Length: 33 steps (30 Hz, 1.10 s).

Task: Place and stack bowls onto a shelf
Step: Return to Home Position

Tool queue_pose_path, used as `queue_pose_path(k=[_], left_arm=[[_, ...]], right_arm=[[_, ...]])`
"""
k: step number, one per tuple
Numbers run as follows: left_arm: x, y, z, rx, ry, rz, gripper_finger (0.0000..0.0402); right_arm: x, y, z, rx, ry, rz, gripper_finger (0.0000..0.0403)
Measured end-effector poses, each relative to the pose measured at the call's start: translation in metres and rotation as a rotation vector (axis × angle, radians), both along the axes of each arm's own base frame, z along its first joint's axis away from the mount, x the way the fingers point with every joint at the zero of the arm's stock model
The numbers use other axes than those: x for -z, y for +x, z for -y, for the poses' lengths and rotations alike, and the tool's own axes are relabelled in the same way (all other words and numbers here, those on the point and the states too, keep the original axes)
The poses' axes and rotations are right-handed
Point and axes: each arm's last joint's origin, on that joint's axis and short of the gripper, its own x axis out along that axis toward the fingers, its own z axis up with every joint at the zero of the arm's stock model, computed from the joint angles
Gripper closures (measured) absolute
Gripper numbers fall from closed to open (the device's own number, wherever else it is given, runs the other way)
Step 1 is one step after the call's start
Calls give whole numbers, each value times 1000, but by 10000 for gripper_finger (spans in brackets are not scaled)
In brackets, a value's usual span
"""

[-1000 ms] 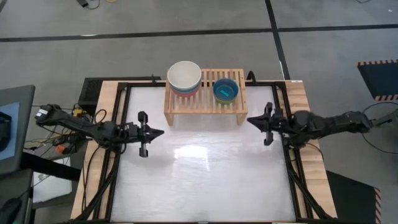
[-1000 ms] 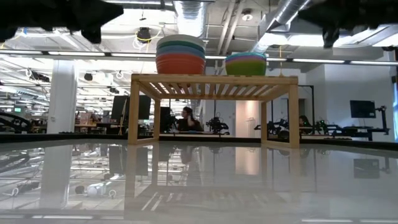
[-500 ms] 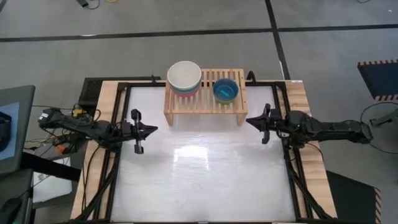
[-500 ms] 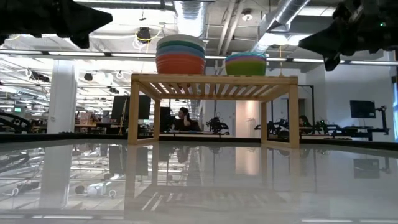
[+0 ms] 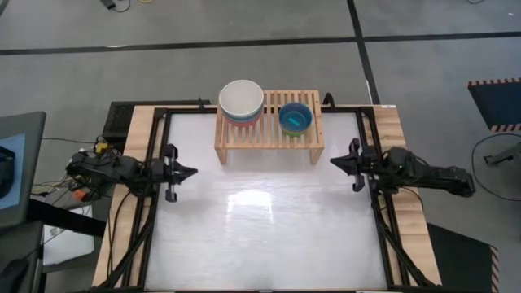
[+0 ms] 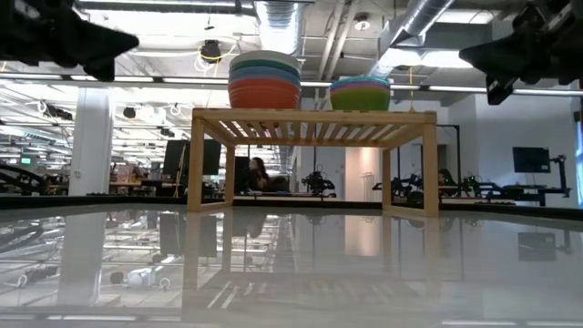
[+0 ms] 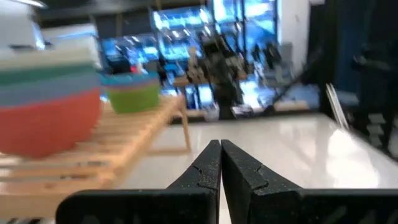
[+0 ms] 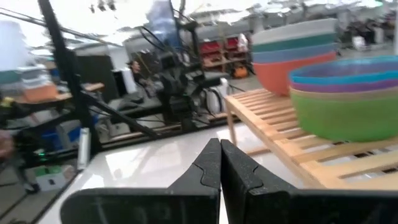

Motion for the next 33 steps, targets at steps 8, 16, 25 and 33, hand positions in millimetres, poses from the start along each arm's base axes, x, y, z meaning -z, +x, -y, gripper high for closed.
queue_pose_path(k=[8, 16, 25, 33], left_arm=[[24, 9, 1, 4, 25, 35, 402], [24, 11, -9, -32, 16, 32, 401], [36, 13, -17, 8, -88, -77, 402], [40, 13, -12, 114, -96, -113, 401]], right_arm=[[25, 4, -1, -39, 7, -16, 379], [36, 6, 1, -33, -16, -64, 379], [39, 6, 2, -14, -42, -99, 379], [40, 6, 4, 25, -43, -110, 364]])
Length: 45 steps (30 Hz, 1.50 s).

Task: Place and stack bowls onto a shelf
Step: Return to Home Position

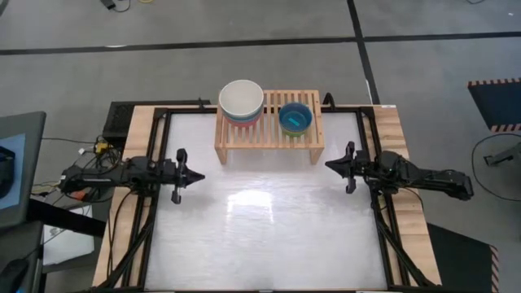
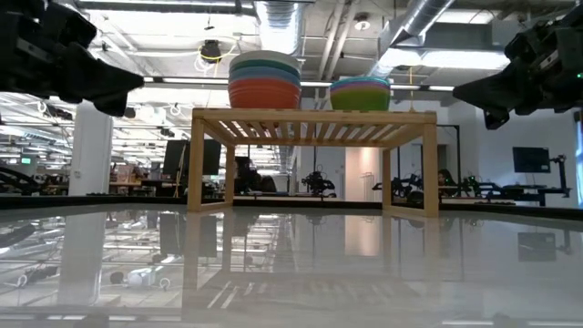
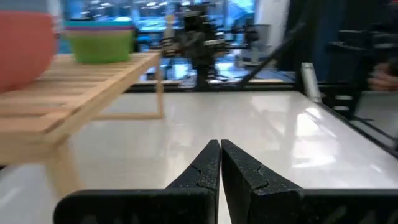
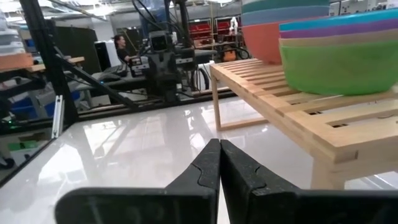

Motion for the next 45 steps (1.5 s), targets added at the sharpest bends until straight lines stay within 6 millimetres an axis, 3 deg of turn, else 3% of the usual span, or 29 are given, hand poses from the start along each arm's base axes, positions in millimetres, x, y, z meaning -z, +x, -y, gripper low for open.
queue_pose_path(k=[6, 12, 45], left_arm=[[0, 0, 1, -13, 56, 4, 401], [0, 0, 0, -25, -9, 9, 401], [0, 0, 0, -26, -4, 8, 401]], right_arm=[[0, 0, 0, 1, 6, -1, 360], [0, 0, 0, -1, 37, 3, 359], [1, 0, 0, 4, 36, 2, 359]])
